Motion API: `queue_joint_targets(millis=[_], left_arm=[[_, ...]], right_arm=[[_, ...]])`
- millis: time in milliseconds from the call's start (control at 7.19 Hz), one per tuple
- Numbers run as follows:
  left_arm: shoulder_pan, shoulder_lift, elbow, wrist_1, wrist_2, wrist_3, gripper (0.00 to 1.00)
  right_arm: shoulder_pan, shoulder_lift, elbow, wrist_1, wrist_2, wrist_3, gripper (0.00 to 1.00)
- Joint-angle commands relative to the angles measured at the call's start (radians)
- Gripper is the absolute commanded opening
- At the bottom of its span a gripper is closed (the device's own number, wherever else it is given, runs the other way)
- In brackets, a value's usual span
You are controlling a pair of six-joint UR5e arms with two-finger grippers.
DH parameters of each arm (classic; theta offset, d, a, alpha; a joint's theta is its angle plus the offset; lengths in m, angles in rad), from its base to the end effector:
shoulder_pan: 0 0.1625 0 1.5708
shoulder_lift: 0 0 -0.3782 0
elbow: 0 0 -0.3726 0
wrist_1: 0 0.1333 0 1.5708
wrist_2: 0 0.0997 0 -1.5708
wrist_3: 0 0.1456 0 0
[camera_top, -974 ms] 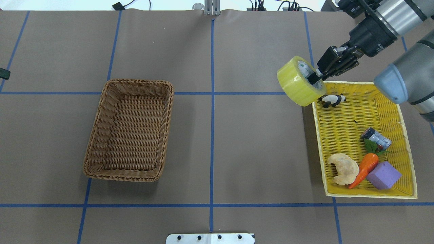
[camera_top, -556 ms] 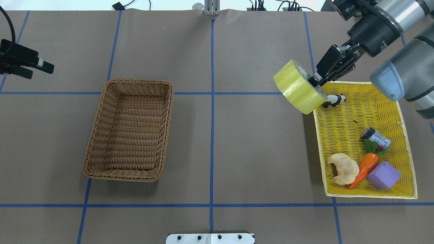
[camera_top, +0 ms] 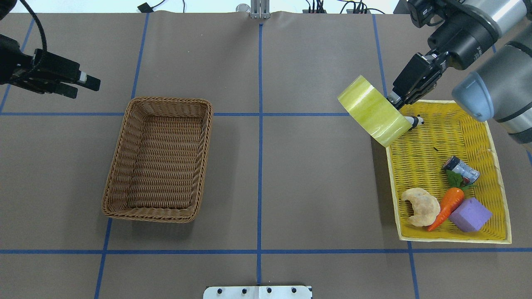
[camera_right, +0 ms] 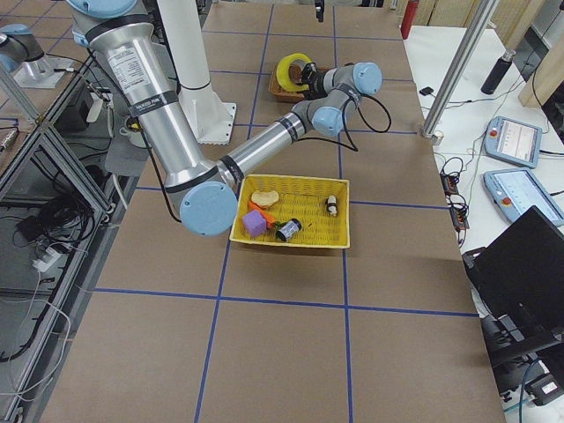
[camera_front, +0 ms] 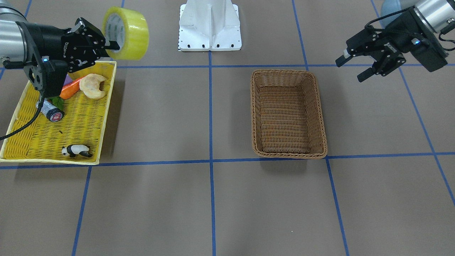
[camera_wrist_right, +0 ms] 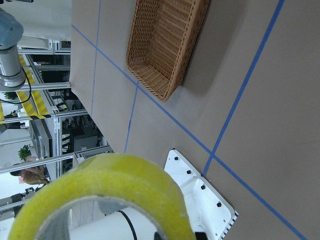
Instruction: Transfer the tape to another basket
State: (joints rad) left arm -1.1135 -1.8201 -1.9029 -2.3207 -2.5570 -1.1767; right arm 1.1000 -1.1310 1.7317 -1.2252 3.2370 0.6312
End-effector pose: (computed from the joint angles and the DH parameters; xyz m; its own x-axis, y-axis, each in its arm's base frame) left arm 0.2129 -0.4596 0.2466 0.1495 0.1762 -0.9729 0.0867 0.9779 0.1904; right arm -0.2442 -0.4541 0.2051 -0.2078 -0.2387 0.9486 0.4804 0.8199 0.3115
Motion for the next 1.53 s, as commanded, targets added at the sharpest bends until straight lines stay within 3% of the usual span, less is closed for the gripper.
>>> queue_joint_targets(millis=[0, 278, 417, 695, 1113, 1391], left_arm=[[0.02, -0.054, 0.025, -0.072, 0.009, -0.122, 0.97], [0.093, -0.103, 0.064, -0.182, 0.033, -0.318, 0.97], [0.115, -0.105, 0.064, -0.209, 0.082, -0.337, 0.97], [0.122, -0.131, 0.064, -0.207, 0.084, -0.412, 0.97], [0.15, -0.22, 0.064, -0.209, 0.095, -0.576, 0.97], [0.196, -0.289, 0.051, -0.239, 0.207, -0.703, 0.97]], right_arm=[[0.001, 0.0, -0.015, -0.001, 0.032, -0.021, 0.0], [0.006, -0.016, -0.033, -0.002, 0.181, -0.113, 0.0], [0.006, -0.033, -0.103, -0.007, 0.284, -0.239, 0.0], [0.017, -0.047, -0.168, -0.016, 0.351, -0.401, 0.0], [0.041, -0.017, -0.188, -0.312, 0.495, -0.646, 0.0], [0.041, 0.014, -0.191, -0.535, 0.567, -0.769, 0.0]])
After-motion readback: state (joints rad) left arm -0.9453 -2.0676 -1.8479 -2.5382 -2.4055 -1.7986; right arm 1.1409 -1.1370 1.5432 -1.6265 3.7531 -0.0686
